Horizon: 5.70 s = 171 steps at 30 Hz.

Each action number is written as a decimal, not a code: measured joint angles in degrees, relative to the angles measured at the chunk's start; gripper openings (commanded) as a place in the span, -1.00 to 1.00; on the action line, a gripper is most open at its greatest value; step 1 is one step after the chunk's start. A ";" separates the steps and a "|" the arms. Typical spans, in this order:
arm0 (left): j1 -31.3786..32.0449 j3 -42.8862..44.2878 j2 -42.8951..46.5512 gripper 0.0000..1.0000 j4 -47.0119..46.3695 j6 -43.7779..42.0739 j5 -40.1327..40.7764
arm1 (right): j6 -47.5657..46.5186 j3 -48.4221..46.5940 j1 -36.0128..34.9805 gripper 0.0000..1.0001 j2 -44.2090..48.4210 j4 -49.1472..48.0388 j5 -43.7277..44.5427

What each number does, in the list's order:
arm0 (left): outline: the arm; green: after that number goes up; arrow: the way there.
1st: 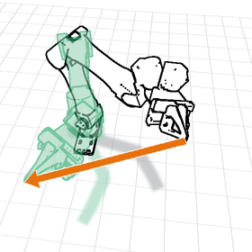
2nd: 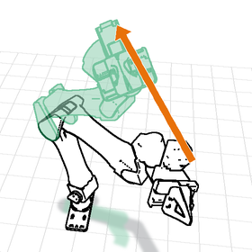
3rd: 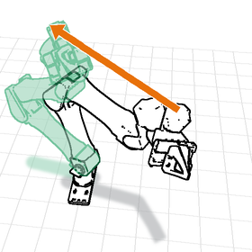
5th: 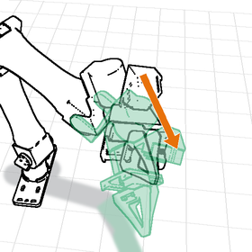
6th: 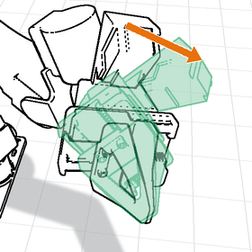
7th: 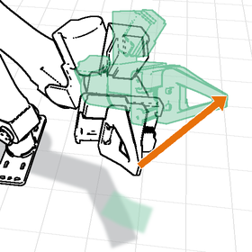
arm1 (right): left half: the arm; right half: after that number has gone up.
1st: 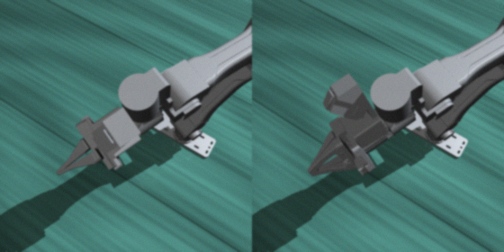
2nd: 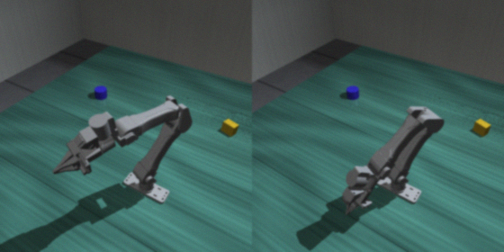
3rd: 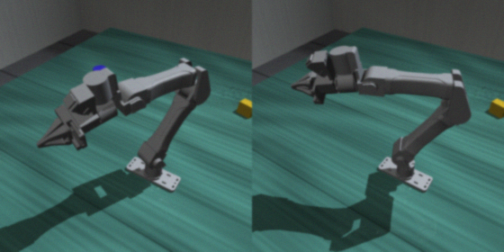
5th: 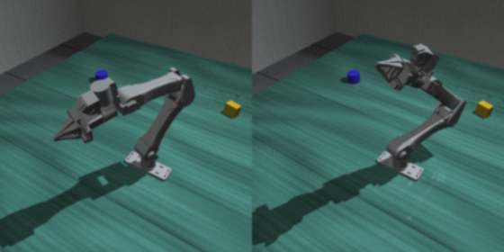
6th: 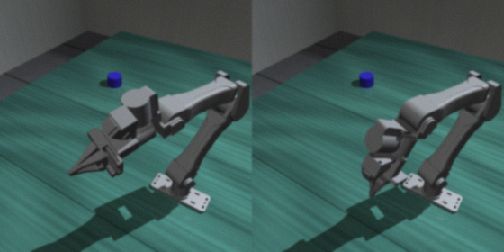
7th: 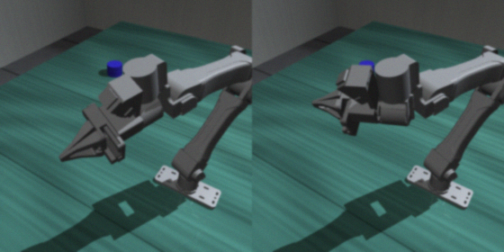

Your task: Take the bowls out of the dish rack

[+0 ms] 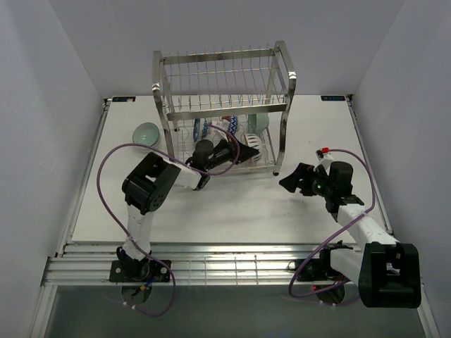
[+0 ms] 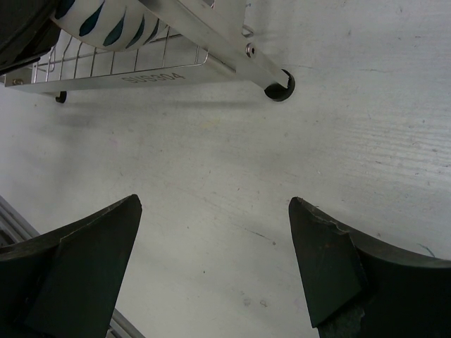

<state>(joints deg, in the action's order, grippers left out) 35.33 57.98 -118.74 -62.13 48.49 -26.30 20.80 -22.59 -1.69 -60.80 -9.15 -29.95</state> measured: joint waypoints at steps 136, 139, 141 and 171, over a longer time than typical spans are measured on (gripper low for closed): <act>-41.42 35.85 4.94 -1.00 91.23 -24.72 9.97 | 0.20 0.04 -0.37 0.83 0.74 -1.40 -2.08; -40.39 36.70 4.20 -1.00 92.61 -26.05 11.93 | 0.20 0.04 -0.37 0.82 0.74 -1.38 -1.92; -39.82 36.85 4.00 -1.00 93.18 -27.06 13.49 | 0.20 0.04 -0.37 0.82 0.74 -1.38 -1.90; -37.99 38.12 4.33 0.16 95.17 -30.73 20.94 | 0.09 0.04 -0.37 0.82 0.68 -1.31 -1.49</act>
<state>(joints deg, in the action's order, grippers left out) -2.66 96.09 -114.41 33.04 17.76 -5.37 20.88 -22.55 -2.07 -60.12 -10.46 -31.44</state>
